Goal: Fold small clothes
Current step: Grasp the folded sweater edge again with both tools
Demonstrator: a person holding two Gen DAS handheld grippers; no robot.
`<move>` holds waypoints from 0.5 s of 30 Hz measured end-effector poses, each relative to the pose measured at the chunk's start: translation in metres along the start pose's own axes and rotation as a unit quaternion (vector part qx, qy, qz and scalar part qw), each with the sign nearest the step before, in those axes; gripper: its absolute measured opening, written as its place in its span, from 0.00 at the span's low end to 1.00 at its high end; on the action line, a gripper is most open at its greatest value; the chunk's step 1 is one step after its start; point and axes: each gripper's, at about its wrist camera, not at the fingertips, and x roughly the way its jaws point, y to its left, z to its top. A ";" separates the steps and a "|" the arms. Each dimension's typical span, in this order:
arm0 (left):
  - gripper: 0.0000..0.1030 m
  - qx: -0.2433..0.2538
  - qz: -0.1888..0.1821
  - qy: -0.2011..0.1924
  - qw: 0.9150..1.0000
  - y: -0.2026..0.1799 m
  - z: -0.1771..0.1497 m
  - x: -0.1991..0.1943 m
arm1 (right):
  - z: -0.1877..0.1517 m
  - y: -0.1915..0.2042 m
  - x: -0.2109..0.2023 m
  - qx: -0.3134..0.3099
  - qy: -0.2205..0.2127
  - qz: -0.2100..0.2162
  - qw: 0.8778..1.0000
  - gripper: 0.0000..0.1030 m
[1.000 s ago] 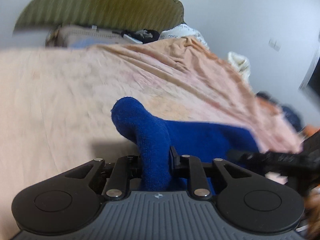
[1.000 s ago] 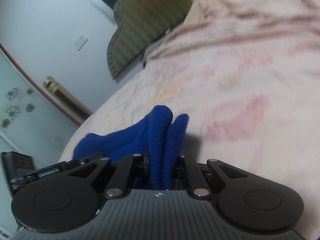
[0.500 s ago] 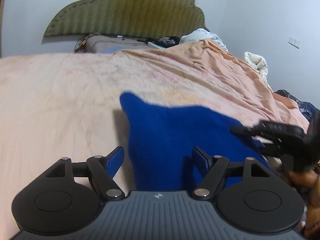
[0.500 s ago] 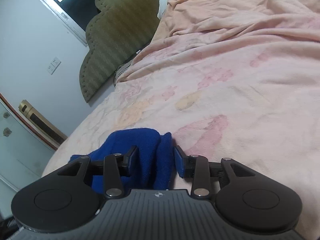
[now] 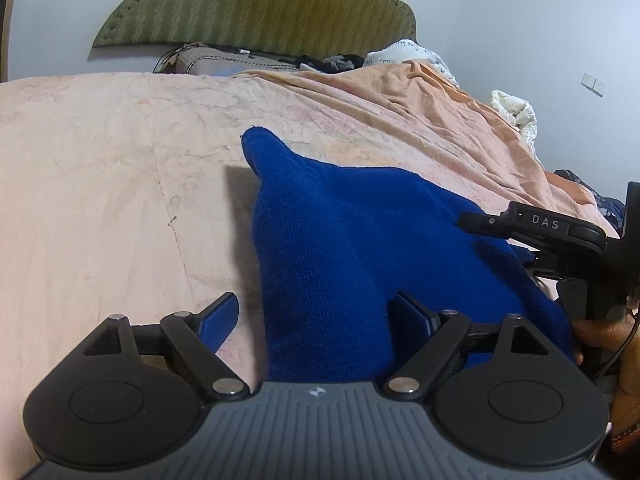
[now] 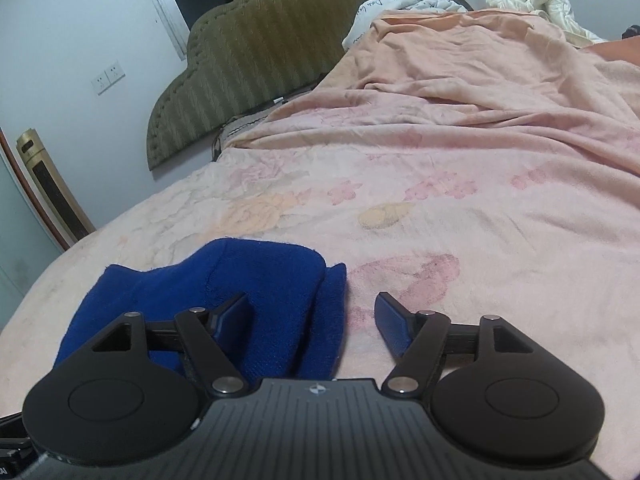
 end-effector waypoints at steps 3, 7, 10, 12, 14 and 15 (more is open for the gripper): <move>0.83 -0.018 -0.018 0.015 1.000 0.006 -0.002 -0.011 | -0.001 -0.004 -0.007 0.015 -0.009 -0.001 1.000 0.71; 0.83 -0.023 -0.058 0.038 0.997 0.014 -0.011 -0.031 | -0.009 -0.004 -0.037 0.039 -0.021 -0.005 0.999 0.82; 0.83 -0.018 -0.079 0.050 0.995 0.018 -0.021 -0.045 | -0.028 -0.005 -0.063 0.058 -0.005 0.032 0.998 0.93; 0.83 -0.022 -0.101 0.061 0.993 0.019 -0.026 -0.052 | -0.043 -0.006 -0.079 0.062 0.017 0.049 0.997 0.92; 0.82 -0.022 -0.118 0.068 0.990 0.018 -0.031 -0.056 | -0.057 -0.006 -0.094 0.057 0.029 0.062 0.996 0.91; 0.79 -0.019 -0.122 0.070 0.990 0.016 -0.033 -0.057 | -0.063 -0.005 -0.101 0.048 0.035 0.071 0.996 0.90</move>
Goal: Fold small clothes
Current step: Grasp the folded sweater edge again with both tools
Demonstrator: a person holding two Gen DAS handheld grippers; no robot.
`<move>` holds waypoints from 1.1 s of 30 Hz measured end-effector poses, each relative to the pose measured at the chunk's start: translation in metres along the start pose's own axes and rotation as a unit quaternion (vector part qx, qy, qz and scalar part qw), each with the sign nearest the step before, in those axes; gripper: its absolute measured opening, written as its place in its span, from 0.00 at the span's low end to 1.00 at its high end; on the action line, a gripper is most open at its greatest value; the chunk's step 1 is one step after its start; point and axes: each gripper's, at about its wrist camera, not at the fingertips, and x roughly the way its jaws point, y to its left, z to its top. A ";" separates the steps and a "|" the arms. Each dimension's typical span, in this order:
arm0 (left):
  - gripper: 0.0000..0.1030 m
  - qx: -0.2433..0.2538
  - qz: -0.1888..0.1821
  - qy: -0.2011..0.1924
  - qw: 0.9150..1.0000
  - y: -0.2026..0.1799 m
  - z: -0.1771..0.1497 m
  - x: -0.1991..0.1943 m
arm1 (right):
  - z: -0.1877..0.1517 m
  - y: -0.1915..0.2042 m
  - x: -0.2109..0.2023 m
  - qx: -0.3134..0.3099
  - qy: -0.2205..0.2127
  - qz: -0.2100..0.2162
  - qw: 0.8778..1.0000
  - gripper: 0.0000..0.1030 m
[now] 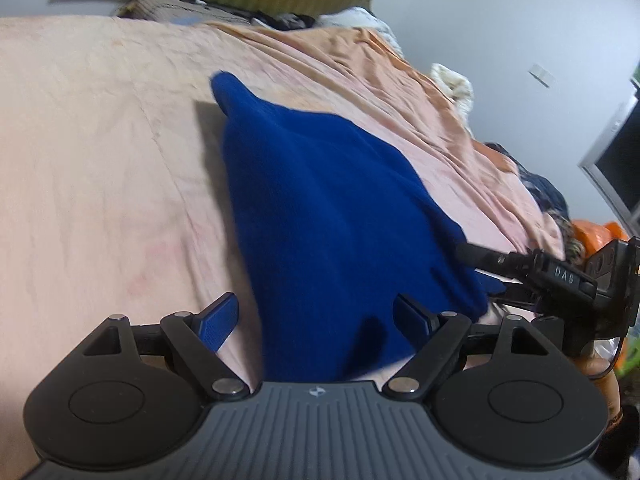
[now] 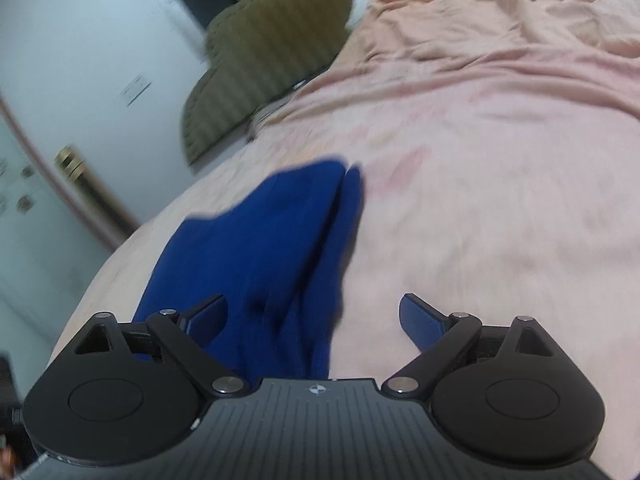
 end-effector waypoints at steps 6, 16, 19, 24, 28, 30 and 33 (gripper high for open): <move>0.15 0.014 0.017 0.017 1.000 -0.013 -0.002 0.007 | -0.016 0.010 -0.014 -0.015 0.038 0.020 0.999 0.38; 0.16 0.039 0.090 0.012 0.995 -0.031 -0.009 -0.009 | -0.030 0.029 -0.027 -0.034 0.054 -0.009 0.998 0.17; 0.27 0.048 0.122 -0.010 0.991 -0.043 -0.011 -0.022 | -0.033 0.042 -0.036 -0.062 0.030 -0.063 0.996 0.38; 0.85 0.103 0.217 -0.041 0.970 -0.074 -0.030 -0.033 | -0.046 0.082 -0.063 -0.164 -0.019 -0.119 0.979 0.69; 0.85 0.134 0.257 -0.027 0.957 -0.088 -0.043 -0.028 | -0.059 0.084 -0.053 -0.170 0.018 -0.126 0.977 0.73; 0.85 0.139 0.270 -0.031 0.952 -0.089 -0.047 -0.030 | -0.064 0.082 -0.046 -0.177 0.038 -0.154 0.971 0.75; 0.85 0.120 0.272 -0.034 0.954 -0.085 -0.047 -0.034 | -0.067 0.080 -0.056 -0.168 0.024 -0.174 0.970 0.79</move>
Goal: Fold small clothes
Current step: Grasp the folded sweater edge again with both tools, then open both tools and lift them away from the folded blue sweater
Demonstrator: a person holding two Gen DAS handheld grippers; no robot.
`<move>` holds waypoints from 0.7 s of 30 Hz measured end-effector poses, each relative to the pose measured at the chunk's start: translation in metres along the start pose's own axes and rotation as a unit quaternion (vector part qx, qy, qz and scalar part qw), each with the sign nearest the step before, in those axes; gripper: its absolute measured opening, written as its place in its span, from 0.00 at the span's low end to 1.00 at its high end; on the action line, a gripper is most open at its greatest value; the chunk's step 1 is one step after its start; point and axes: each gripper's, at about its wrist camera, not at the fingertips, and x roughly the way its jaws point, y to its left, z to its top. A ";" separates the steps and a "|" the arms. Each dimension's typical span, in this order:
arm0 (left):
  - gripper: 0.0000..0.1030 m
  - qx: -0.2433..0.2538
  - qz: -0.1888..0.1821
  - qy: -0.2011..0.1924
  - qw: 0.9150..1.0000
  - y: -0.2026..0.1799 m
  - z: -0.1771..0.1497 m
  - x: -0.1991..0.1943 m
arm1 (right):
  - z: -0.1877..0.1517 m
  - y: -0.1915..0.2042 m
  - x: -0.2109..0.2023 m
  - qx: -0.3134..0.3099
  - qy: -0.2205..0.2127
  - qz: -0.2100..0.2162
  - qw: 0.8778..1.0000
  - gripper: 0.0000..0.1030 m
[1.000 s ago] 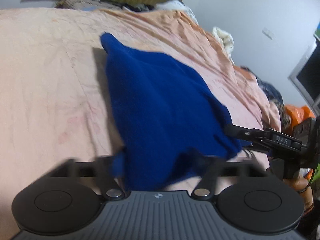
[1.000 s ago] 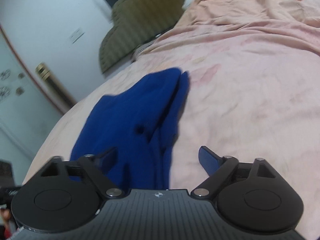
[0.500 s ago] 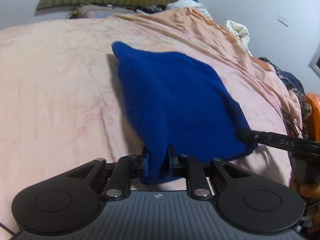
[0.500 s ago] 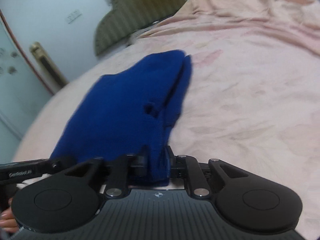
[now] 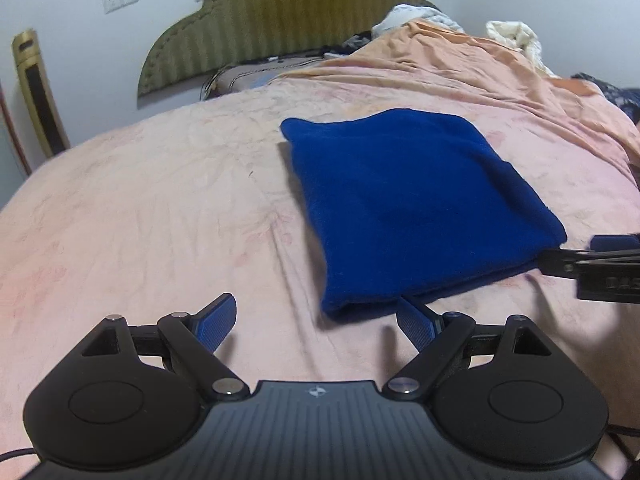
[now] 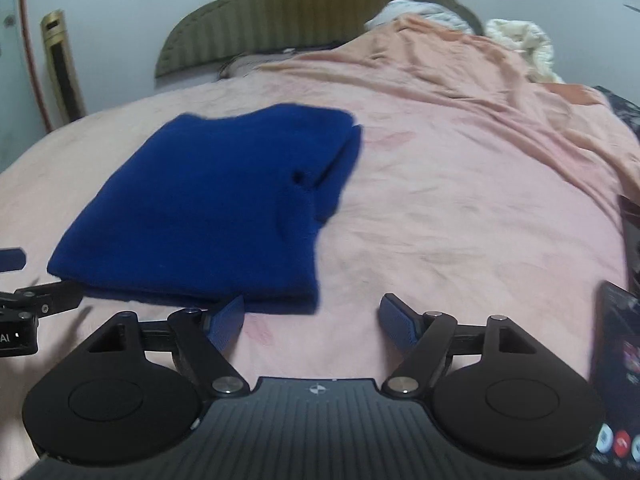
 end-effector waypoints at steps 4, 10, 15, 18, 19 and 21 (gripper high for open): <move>0.85 -0.020 -0.005 0.022 1.000 -0.001 -0.002 0.003 | -0.002 -0.004 -0.011 0.024 -0.015 0.014 1.000 0.86; 0.85 -0.019 0.005 0.034 0.999 -0.010 -0.005 0.003 | -0.008 0.005 -0.018 0.018 -0.015 0.025 0.999 0.93; 0.85 -0.026 0.015 0.044 0.999 -0.013 -0.007 0.004 | -0.012 0.008 -0.022 0.009 -0.008 0.028 1.000 0.98; 0.85 -0.028 0.025 0.049 0.998 -0.014 -0.008 0.006 | -0.014 0.011 -0.022 -0.002 -0.004 0.023 1.000 0.99; 0.85 -0.028 0.027 0.051 0.998 -0.014 -0.009 0.006 | -0.015 0.013 -0.023 -0.005 -0.005 0.021 1.000 0.99; 0.85 -0.030 0.028 0.052 0.998 -0.013 -0.009 0.006 | -0.016 0.015 -0.023 -0.011 -0.004 0.020 1.000 1.00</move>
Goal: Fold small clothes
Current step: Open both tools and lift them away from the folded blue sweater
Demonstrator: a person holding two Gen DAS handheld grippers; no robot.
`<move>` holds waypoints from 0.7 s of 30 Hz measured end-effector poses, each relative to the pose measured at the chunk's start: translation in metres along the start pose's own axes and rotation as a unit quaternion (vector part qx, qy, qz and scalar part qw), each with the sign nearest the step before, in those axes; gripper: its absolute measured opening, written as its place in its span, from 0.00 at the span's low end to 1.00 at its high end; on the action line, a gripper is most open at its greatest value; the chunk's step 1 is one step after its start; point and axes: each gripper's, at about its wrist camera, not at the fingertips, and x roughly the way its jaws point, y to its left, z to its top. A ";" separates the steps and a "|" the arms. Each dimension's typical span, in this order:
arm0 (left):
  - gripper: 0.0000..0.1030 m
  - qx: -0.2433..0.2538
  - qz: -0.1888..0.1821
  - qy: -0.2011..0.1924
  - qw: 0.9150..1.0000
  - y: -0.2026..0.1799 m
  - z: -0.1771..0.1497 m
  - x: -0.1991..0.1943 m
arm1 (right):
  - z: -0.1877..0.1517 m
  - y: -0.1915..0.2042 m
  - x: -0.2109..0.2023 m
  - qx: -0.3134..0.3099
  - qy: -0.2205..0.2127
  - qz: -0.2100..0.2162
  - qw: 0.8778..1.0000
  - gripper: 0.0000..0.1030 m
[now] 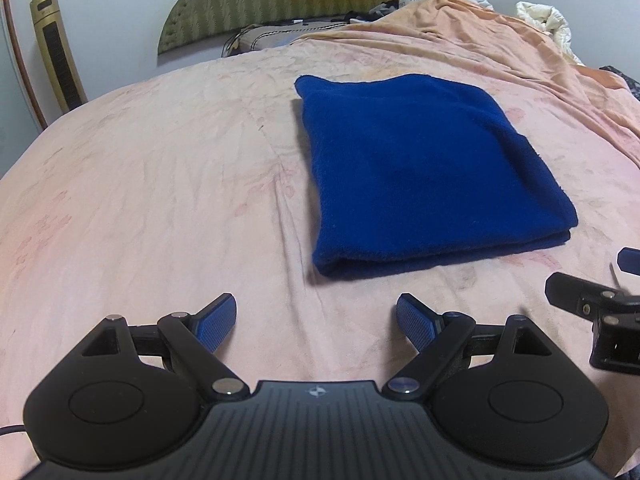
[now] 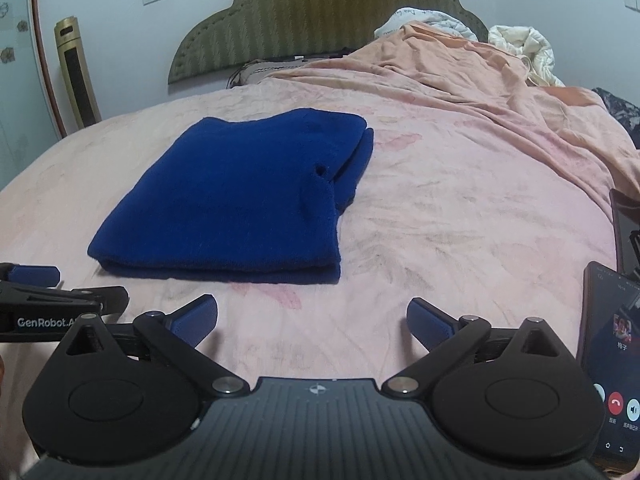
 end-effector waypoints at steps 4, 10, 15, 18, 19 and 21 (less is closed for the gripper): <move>0.85 -0.002 0.000 0.004 1.000 0.002 -0.001 0.001 | -0.001 0.003 0.000 -0.007 0.003 0.001 1.000 1.00; 0.85 -0.005 -0.002 0.011 1.000 0.005 -0.003 0.001 | -0.003 0.012 0.002 -0.020 0.009 -0.001 1.000 1.00; 0.85 -0.006 -0.004 0.012 1.000 0.006 -0.004 0.001 | -0.004 0.019 0.002 -0.034 0.009 -0.009 0.999 1.00; 0.85 -0.005 -0.002 0.013 1.000 0.006 -0.004 0.000 | -0.005 0.023 0.001 -0.044 0.007 -0.014 0.999 0.99; 0.85 -0.005 -0.002 0.013 1.000 0.005 -0.004 0.000 | -0.005 0.024 0.001 -0.045 0.007 -0.014 0.999 0.99; 0.85 -0.005 -0.002 0.013 1.000 0.005 -0.004 0.000 | -0.005 0.024 0.000 -0.045 0.006 -0.014 0.999 0.99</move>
